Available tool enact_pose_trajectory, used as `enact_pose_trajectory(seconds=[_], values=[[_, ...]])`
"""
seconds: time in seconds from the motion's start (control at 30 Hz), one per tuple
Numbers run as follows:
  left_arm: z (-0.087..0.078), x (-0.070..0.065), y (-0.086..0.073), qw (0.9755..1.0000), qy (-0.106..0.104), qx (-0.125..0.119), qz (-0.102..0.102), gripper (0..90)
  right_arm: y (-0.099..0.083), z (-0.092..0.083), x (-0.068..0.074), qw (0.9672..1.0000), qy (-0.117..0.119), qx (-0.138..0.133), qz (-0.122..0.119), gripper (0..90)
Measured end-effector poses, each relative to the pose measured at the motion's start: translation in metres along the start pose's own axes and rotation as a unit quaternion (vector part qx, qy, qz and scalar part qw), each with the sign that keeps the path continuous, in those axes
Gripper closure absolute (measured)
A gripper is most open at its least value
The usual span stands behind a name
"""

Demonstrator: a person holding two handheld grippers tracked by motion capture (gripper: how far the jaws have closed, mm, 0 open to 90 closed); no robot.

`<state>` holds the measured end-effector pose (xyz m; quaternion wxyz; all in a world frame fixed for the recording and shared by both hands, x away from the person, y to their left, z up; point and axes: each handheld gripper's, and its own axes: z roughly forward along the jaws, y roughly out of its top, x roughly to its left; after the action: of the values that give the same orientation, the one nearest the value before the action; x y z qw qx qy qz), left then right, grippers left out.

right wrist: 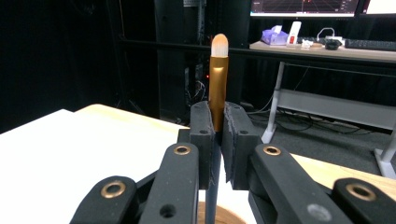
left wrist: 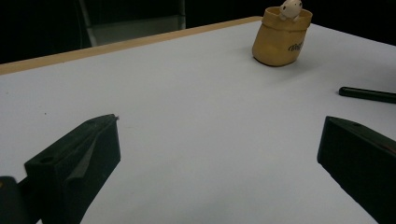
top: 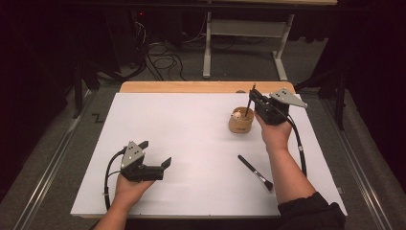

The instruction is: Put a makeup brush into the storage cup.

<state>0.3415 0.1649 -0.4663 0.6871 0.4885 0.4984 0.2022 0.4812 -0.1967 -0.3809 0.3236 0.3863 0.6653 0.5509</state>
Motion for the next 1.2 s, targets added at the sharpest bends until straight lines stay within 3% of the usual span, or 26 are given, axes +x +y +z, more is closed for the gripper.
enact_pose_trajectory(seconds=[0.57, 1.07, 1.2], values=[[0.000, 0.000, -0.001, 1.0000, -0.001, 0.000, 0.002, 0.4, -0.017, 0.006, -0.005, 0.9997, -0.005, 0.016, 0.016, 84.8], [-0.003, -0.002, 0.002, 0.9998, -0.011, -0.016, 0.008, 0.4, -0.028, 0.013, -0.006, 0.9992, -0.009, 0.035, 0.017, 84.6], [-0.003, -0.002, 0.000, 0.9999, -0.011, -0.009, 0.009, 0.4, -0.030, 0.014, -0.005, 0.9991, -0.011, 0.040, 0.012, 84.2]])
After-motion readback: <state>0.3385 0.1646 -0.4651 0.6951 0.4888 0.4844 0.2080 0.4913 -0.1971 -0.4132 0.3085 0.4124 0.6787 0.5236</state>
